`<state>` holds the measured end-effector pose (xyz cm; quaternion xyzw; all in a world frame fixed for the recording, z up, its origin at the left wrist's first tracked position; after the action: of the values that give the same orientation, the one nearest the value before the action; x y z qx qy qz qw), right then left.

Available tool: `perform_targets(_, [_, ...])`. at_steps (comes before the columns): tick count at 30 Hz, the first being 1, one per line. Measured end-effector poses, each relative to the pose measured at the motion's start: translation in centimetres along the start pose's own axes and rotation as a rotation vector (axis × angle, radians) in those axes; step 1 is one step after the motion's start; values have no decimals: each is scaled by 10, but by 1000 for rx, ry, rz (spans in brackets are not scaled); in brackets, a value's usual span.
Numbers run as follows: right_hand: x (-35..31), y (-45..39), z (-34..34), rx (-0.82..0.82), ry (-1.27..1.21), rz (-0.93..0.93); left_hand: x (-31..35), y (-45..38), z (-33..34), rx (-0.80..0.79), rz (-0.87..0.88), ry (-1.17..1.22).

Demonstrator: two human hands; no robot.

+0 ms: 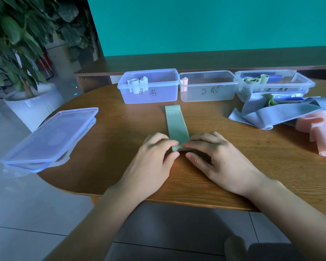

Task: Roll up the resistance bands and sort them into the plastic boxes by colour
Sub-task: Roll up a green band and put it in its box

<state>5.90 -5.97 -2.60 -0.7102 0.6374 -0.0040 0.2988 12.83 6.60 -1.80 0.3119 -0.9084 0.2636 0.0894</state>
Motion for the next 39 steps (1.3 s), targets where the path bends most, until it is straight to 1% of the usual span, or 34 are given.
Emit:
perform_targets(5, [6, -1, 5, -30, 0, 28, 5, 1, -2, 16, 34, -31])
perform_targets(8, [3, -2, 0, 0, 14, 26, 5, -1, -4, 42, 42, -46])
perform_targets(10, [1, -2, -2, 15, 14, 17, 2, -4, -2, 30, 25, -60])
perform_targets(13, [5, -4, 3, -34, 29, 40, 0, -7, 3, -2, 3, -84])
perform_targets(18, [12, -11, 7, -67, 39, 74, 4, -7, -2, 47, 41, -84])
perform_targets(21, [14, -15, 8, -74, 35, 84, 3, -9, 1, 26, 43, -92])
perform_targets(25, [12, -18, 3, -23, 36, 63, -3, -15, 5, 10, 32, -84])
perform_targets(34, [22, -28, 10, -80, 35, 102, -3, -17, 3, 41, 36, -92])
perform_targets(39, [22, -33, 8, -54, 37, 84, -8, -23, 9, 10, 19, -110])
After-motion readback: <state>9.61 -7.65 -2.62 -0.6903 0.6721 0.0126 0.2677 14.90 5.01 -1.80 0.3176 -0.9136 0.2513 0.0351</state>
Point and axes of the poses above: each hand's wrist, its own y-axis away from the middle knuckle, its own z-axis out of the palm, x = y × z, the point moved 10 cm from there along -y, towards the middle knuckle, and after that the axes turned 3 degrees about -y, right-handed, at the moved point
